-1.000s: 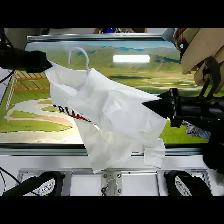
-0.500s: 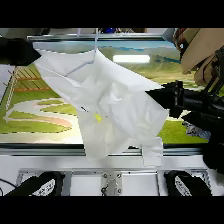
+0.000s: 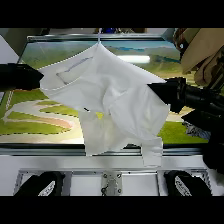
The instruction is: Fold the clothes and pants, and hang the long-sleeved shirts on hangers.
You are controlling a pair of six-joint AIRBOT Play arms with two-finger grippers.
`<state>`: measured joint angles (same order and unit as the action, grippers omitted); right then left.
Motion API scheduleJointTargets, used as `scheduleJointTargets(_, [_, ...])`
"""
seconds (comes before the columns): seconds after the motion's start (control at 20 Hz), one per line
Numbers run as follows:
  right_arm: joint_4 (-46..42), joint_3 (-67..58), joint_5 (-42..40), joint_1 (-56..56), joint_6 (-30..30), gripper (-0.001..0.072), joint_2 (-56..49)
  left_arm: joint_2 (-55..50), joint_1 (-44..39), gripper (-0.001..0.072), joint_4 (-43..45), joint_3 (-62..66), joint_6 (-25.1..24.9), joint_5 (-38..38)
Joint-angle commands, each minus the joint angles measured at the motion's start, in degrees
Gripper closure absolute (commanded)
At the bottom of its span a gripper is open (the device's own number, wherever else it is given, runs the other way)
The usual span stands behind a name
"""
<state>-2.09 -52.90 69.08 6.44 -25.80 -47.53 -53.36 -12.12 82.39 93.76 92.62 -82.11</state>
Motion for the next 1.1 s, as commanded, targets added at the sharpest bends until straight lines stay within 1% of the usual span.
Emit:
scheduleJointTargets(0.0, [1.29,-0.02,-0.09,0.0,0.0,0.0701,0.07,1.31,-3.48,0.0691,0.15,-2.82,0.37,7.69])
scheduleJointTargets(0.05, [1.29,-0.02,-0.09,0.0,0.0,0.0702,0.15,0.44,-3.65,0.0677,0.15,-1.44,0.31,7.37])
scheduleJointTargets(0.1, [1.29,-0.02,-0.15,0.02,0.02,0.0702,0.42,-0.52,-3.63,0.0427,0.17,0.48,0.26,6.56])
scheduleJointTargets(0.15, [1.29,-0.02,-0.35,0.02,0.04,0.0702,0.68,-1.64,-3.61,0.0093,0.55,3.13,0.24,5.73])
scheduleJointTargets(0.2, [1.29,-0.02,-1.07,0.02,0.04,0.0702,0.94,-2.49,-3.48,0.002,0.79,5.64,0.22,5.42])
scheduleJointTargets(0.35, [1.27,-0.02,-4.92,0.81,0.15,0.0702,2.34,-4.55,-2.08,0.002,0.44,12.61,0.26,4.61])
scheduleJointTargets(0.5, [1.27,-0.02,-6.27,5.25,0.5,0.0702,4.2,-6.1,-0.5,0.0019,0.31,15.91,0.44,2.29])
scheduleJointTargets(0.6, [1.27,-0.02,-6.34,9.88,0.5,0.0702,5.99,-7.02,-0.61,0.0022,0.07,15.87,0.44,1.16])
scheduleJointTargets(0.65, [1.29,-0.04,-6.34,12.92,0.48,0.0702,7.28,-7.8,-1.14,0.02,0.07,15.87,0.46,0.57])
scheduleJointTargets(0.7, [1.27,-0.24,-6.38,16.17,0.48,0.0702,8.63,-8.59,-1.84,0.0498,0.11,15.87,0.44,0.37])
scheduleJointTargets(0.75, [1.22,-0.63,-6.84,19.34,0.48,0.0702,9.94,-9.53,-2.67,0.0685,0.11,15.87,0.37,0.42])
scheduleJointTargets(0.85, [0.55,-1.36,-9.73,26.23,0.44,0.0702,13.25,-11.5,-4.94,0.0691,0.13,15.87,0.26,0.46])
scheduleJointTargets(0.95, [-2.19,-2.25,-13.55,33.22,-0.46,0.0702,16.35,-13.46,-7.02,0.0691,0.13,15.87,0.2,0.46])
scheduleJointTargets(1.05, [-9.22,-3.08,-18.88,39.78,-4.9,0.0702,19.34,-15.19,-8.17,0.0691,0.13,15.87,0.17,0.46])
